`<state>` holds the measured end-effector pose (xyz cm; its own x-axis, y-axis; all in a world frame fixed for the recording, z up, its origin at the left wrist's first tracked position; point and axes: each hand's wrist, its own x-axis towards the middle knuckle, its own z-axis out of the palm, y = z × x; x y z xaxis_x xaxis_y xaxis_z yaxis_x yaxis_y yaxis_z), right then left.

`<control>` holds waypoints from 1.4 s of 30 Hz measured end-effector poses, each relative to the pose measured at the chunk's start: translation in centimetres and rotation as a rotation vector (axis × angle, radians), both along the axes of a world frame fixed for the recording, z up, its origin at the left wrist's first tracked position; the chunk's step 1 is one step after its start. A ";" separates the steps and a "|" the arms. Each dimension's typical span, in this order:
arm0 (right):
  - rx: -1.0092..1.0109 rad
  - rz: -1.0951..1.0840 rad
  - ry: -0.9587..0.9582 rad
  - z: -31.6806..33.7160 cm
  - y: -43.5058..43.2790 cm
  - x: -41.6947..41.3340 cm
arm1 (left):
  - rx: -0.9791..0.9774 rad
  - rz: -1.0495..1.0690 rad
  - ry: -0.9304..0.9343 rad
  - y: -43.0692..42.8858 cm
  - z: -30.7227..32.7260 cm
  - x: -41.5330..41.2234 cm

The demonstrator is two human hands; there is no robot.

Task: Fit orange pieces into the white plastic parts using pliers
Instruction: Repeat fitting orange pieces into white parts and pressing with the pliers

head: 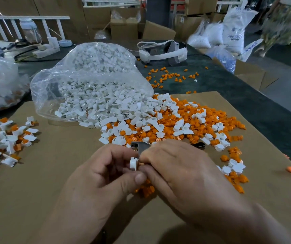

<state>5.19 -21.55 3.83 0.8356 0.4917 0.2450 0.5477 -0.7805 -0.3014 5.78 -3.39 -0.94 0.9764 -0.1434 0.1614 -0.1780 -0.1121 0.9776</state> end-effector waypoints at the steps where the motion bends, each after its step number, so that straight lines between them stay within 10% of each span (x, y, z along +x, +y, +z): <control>1: -0.027 0.008 -0.017 0.0 -0.1 0.0 | 0.066 -0.008 -0.029 0.1 0.2 0.0; 9: -0.103 0.028 -0.039 -0.3 -0.3 0.0 | 0.086 -0.068 -0.036 0.3 0.0 0.0; 21: 0.110 0.069 0.076 -0.3 -0.6 -0.1 | 0.418 -0.023 -0.514 -0.4 1.1 -0.2; 42: 0.144 0.067 0.008 -0.4 -0.6 0.2 | 0.590 -0.054 -0.566 0.3 0.8 0.8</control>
